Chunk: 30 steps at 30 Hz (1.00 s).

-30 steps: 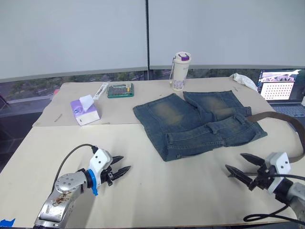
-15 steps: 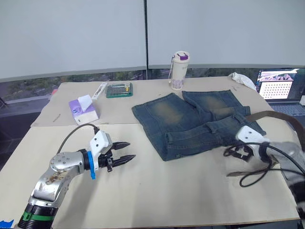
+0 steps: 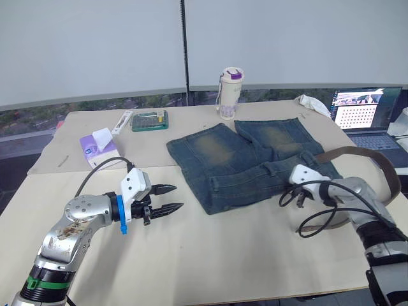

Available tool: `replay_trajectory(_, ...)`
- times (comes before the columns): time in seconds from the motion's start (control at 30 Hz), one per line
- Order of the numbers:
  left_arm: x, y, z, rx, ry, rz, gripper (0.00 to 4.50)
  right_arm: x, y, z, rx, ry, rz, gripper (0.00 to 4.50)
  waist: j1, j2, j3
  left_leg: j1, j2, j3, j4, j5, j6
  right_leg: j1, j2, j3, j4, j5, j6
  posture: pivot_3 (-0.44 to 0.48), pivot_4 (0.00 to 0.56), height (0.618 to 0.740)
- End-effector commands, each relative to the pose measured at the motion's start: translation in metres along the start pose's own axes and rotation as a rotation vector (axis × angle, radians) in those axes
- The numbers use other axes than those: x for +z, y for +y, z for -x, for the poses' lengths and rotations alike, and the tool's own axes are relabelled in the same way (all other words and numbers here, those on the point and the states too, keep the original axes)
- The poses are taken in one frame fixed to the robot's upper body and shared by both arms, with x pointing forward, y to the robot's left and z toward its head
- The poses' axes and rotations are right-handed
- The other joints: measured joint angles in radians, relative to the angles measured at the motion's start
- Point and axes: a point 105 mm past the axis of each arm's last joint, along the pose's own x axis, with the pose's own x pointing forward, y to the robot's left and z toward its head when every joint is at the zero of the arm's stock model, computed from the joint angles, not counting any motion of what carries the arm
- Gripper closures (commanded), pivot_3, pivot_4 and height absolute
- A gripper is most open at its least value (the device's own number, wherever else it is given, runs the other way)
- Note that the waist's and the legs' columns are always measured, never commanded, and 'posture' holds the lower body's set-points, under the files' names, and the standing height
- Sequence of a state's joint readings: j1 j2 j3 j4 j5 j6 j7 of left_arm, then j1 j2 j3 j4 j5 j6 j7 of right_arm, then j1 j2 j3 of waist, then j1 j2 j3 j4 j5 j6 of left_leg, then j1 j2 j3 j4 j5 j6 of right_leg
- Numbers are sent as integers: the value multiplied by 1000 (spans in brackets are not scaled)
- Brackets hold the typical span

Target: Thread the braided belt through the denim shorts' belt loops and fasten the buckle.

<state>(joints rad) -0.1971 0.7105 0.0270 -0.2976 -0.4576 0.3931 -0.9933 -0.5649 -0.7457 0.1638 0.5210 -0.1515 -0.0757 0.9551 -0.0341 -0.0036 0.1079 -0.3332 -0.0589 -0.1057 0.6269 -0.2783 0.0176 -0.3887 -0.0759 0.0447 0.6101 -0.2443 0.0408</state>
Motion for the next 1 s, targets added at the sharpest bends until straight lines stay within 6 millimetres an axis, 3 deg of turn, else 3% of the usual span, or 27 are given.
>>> replay_trajectory(0.03, 12, 1, 1, 2, -15, -58, 1790, 36, 34, -16, 133, -87, 95, 4405, -2, 1, -1, 0, 1, 0, 0, 0, 0, 0, 0, 0, 0, 0, -1, 0, 150, 740)
replay_trajectory(0.27, 12, -1, -1, -8, -9, -61, 1790, 73, 81, -16, 263, -165, 107, 4405, 10, 5, -6, 4, 2, 0, -2, 0, 0, 1, 3, -1, -1, 1, -2, 0, 150, 740)
replay_trajectory(0.37, 11, -2, -1, -11, -6, -62, 1790, 74, 103, -8, 345, -115, 72, 4405, 20, 6, -6, 3, 2, 0, -2, 0, 0, 1, 4, -1, -1, 1, -2, 0, 150, 740)
replay_trajectory(0.6, 9, -1, -3, -16, -4, -62, 1790, 73, 111, 2, 275, 45, -67, 4405, 33, 5, -7, 3, 1, -1, -1, 0, 0, 1, 2, -2, -1, 1, -2, 0, 150, 740)
replay_trajectory(0.77, 11, -3, -6, -33, -10, -63, 1790, 77, 96, 25, 226, 0, -136, 2707, 46, 4, -6, 2, -1, -2, -1, 0, -1, 1, 2, -3, -2, 1, -2, 0, 150, 740)
replay_trajectory(0.93, 14, -10, -7, -81, -19, -52, 1790, 65, 68, 74, 164, -62, -201, 944, 48, 3, -6, 0, -3, -2, 0, 0, -1, 1, -1, -4, -4, 1, -2, 0, 150, 740)
replay_trajectory(1.0, 14, -19, -9, -133, -12, -50, 1790, 48, 57, 100, 144, -58, -265, 257, 46, 3, -5, 0, -2, -2, 0, 0, -1, 1, 0, -4, -5, 1, -2, 0, 150, 740)
